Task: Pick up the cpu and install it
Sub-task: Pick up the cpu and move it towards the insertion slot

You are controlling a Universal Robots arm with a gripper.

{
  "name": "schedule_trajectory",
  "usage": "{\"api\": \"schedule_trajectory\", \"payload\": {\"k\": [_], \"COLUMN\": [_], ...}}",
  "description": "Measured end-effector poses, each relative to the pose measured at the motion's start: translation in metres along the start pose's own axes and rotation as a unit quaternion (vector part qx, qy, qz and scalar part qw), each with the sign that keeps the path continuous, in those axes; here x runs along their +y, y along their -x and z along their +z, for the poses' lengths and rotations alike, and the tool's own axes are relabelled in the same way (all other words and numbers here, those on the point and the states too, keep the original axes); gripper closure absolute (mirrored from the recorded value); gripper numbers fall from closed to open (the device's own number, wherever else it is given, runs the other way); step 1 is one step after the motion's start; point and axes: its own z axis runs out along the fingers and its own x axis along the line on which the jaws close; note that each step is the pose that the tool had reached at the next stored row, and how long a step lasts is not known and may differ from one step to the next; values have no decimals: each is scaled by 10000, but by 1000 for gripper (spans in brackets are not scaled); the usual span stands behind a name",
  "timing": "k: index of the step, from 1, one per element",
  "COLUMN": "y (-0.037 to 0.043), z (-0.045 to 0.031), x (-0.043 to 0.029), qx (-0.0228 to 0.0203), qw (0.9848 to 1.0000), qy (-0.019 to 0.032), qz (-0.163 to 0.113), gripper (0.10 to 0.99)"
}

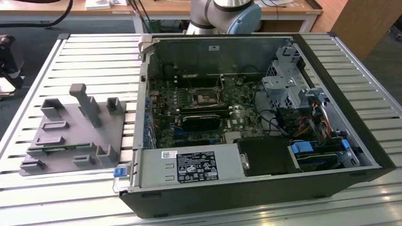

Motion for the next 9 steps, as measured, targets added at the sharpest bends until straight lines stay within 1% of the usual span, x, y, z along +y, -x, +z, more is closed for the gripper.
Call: {"api": "schedule_trajectory", "payload": {"k": [9], "y": [0], "z": [-213], "x": [10], "qx": [0], "qw": [10000], "qy": [0], "qz": [0], "gripper": [561]}}
